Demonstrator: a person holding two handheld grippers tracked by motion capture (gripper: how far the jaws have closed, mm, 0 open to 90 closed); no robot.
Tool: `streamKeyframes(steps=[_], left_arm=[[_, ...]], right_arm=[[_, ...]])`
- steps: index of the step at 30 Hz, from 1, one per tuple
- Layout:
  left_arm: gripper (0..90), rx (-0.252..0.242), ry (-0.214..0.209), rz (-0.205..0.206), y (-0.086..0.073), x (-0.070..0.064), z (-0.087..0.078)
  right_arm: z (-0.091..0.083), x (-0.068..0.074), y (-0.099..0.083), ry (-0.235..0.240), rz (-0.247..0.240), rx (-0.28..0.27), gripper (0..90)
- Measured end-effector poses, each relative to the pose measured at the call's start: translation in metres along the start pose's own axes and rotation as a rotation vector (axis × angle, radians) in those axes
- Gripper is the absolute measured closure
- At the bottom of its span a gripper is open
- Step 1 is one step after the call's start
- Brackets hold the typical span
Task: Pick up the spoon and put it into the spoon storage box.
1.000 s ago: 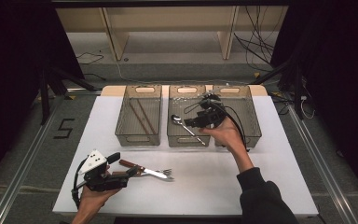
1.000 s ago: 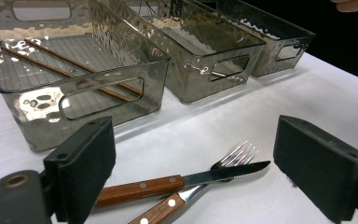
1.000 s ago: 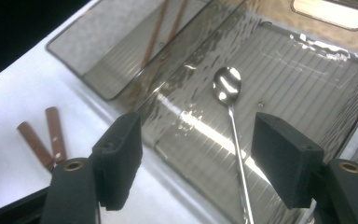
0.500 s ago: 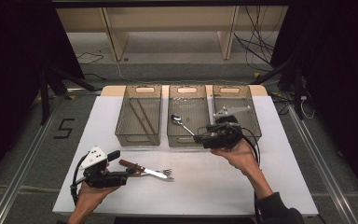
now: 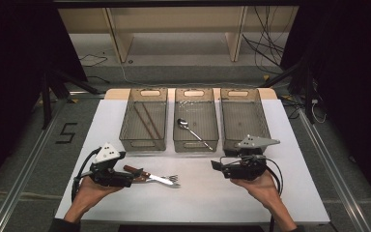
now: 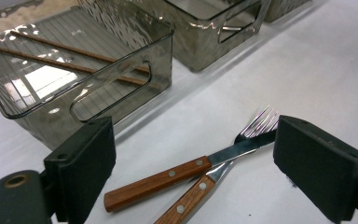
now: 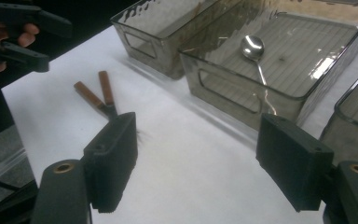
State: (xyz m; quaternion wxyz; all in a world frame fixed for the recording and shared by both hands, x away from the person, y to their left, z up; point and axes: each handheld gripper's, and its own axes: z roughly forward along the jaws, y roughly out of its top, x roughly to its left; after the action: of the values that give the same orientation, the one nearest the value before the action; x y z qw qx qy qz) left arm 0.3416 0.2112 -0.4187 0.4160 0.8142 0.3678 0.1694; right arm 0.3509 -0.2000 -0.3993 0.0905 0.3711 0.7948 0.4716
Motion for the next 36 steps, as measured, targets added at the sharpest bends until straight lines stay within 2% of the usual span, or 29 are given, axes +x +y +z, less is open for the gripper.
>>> streamKeyframes(steps=[8, 13, 18, 21, 23, 26, 32, 36], left_arm=[[13.0, 0.097, 0.016, 0.065, 0.008, 0.006, 0.008], [13.4, 0.141, 0.018, 0.084, 0.01, 0.008, 0.014], [13.6, 0.2, 0.013, 0.119, 0.012, 0.01, 0.019], [13.7, 0.218, 0.015, 0.127, 0.013, 0.011, 0.021], [13.8, 0.233, 0.025, 0.138, 0.013, 0.012, 0.023], [13.9, 0.25, 0.017, 0.143, 0.014, 0.013, 0.026], [14.0, 0.301, 0.013, 0.195, 0.019, 0.014, 0.032], [14.2, 0.322, 0.007, 0.213, 0.021, 0.016, 0.035]], right_arm=[[-0.006, 0.005, -0.015, 0.007, -0.012, -0.037, 28.3], [-0.012, 0.007, -0.025, 0.004, -0.002, -0.081, 27.8], [-0.015, 0.007, -0.036, -0.007, 0.013, -0.106, 27.0], [-0.017, 0.006, -0.041, -0.016, 0.011, -0.118, 27.0], [-0.019, 0.006, -0.044, -0.021, 0.013, -0.12, 26.8], [-0.02, 0.005, -0.048, -0.033, 0.01, -0.125, 26.5], [-0.022, 0.004, -0.053, -0.035, 0.009, -0.118, 25.0], [-0.023, 0.004, -0.055, -0.034, 0.009, -0.128, 24.4]])
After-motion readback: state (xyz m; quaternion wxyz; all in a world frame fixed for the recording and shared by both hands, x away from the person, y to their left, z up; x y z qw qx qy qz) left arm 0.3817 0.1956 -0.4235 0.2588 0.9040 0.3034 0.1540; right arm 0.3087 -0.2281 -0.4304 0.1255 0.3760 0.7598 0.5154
